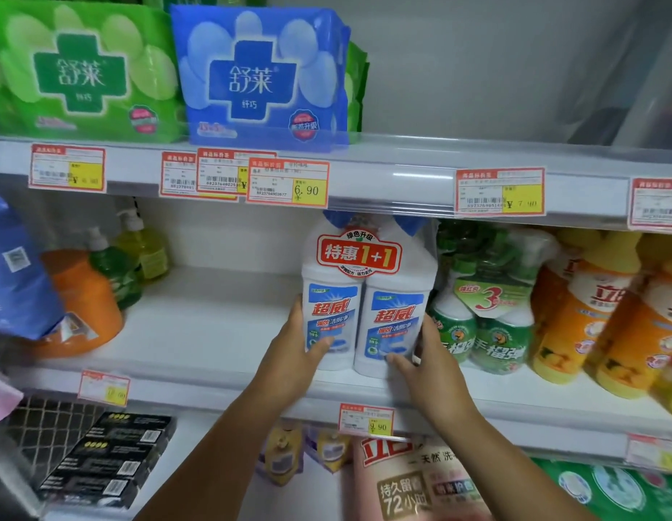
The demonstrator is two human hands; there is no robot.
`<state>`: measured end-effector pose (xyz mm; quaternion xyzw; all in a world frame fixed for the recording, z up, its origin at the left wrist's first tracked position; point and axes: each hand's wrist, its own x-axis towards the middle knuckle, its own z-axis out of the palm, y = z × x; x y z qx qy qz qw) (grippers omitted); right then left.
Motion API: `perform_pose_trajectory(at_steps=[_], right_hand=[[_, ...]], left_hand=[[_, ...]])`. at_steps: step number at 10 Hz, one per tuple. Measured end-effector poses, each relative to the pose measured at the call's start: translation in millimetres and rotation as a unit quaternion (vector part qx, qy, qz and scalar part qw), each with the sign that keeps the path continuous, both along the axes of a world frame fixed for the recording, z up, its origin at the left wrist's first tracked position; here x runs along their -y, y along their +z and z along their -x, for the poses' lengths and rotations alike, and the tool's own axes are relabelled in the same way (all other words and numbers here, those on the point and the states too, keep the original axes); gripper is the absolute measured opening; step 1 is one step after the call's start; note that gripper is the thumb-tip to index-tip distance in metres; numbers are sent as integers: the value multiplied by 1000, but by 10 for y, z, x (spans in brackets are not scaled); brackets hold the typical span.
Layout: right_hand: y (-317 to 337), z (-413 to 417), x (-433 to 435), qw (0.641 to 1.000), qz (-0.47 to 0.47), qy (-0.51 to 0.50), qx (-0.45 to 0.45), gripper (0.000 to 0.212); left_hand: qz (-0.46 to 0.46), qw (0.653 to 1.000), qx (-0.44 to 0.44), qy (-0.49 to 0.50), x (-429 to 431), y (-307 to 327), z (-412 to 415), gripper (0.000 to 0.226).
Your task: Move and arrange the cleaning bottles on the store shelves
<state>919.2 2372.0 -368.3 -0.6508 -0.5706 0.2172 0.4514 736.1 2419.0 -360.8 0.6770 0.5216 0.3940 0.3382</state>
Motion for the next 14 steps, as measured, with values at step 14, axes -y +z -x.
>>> perform_pose_trajectory(at_steps=[14], right_hand=[[-32,-176,695,991,9,37,126,52]], left_hand=[[-88,989,-103,59,678,-363,-269,66]])
